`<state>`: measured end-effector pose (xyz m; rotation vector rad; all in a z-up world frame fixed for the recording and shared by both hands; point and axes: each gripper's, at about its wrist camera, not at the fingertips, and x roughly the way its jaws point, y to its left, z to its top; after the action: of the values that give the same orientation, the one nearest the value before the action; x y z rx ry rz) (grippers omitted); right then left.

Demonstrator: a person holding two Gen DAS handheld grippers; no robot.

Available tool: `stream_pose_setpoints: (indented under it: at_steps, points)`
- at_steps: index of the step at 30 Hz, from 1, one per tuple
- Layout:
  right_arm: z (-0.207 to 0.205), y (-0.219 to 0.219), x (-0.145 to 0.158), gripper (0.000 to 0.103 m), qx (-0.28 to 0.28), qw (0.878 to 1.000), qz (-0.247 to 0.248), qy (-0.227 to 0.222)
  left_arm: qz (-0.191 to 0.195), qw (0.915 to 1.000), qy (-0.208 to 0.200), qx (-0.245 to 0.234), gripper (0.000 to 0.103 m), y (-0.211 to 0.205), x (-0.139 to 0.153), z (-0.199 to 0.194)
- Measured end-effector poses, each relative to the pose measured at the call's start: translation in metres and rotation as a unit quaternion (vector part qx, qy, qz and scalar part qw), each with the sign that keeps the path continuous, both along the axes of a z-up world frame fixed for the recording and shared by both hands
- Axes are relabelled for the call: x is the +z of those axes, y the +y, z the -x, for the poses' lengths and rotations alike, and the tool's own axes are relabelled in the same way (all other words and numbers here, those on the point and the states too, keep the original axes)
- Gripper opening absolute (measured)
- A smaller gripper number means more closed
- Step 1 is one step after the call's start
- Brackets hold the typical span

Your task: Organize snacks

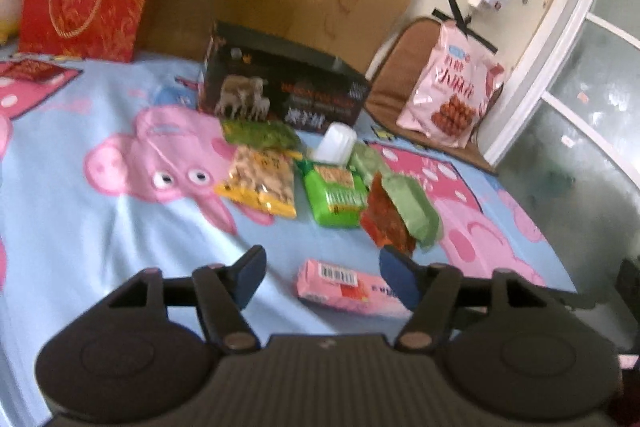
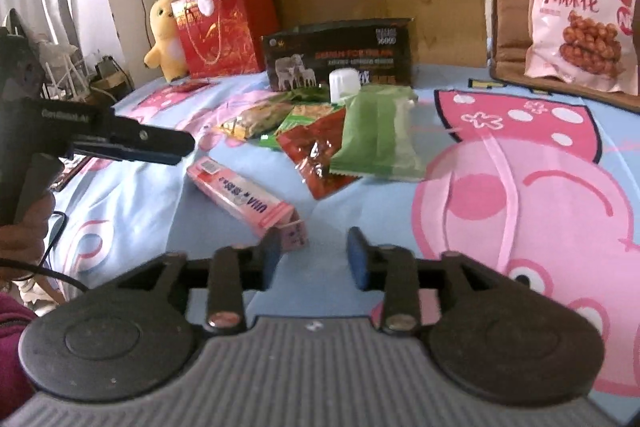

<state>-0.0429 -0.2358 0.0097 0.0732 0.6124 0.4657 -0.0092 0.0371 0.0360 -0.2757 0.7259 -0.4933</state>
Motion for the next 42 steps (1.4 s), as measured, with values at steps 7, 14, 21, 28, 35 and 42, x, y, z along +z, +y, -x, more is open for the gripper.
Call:
stream_pose_setpoints:
  at_steps: [7,14,21,28,35,42]
  points:
    - [0.018,-0.001,-0.002,0.068,-0.028,0.998,-0.041,-0.034,-0.005,0.9999,0.013,-0.001,0.062,0.000,-0.007,-0.005]
    - [0.023,0.017,-0.003,0.064,-0.013,0.999,-0.013,-0.031,0.001,0.9996,0.022,-0.015,0.061,-0.005,-0.011,-0.007]
    - [0.005,0.031,-0.009,0.048,-0.008,1.000,-0.012,-0.005,0.007,0.9985,0.042,-0.033,0.059,-0.020,-0.023,-0.013]
    - [-0.001,0.049,-0.008,0.044,-0.008,1.000,0.017,-0.025,-0.005,0.9988,0.032,-0.037,0.049,-0.017,-0.022,-0.008]
    - [0.002,0.059,0.000,0.043,0.012,0.998,0.028,-0.056,-0.010,0.9997,-0.007,-0.020,0.049,-0.007,-0.009,0.004]
    - [-0.011,0.070,0.007,0.043,0.027,0.996,0.031,-0.073,-0.010,0.9998,-0.017,0.006,0.049,0.004,-0.003,0.001]
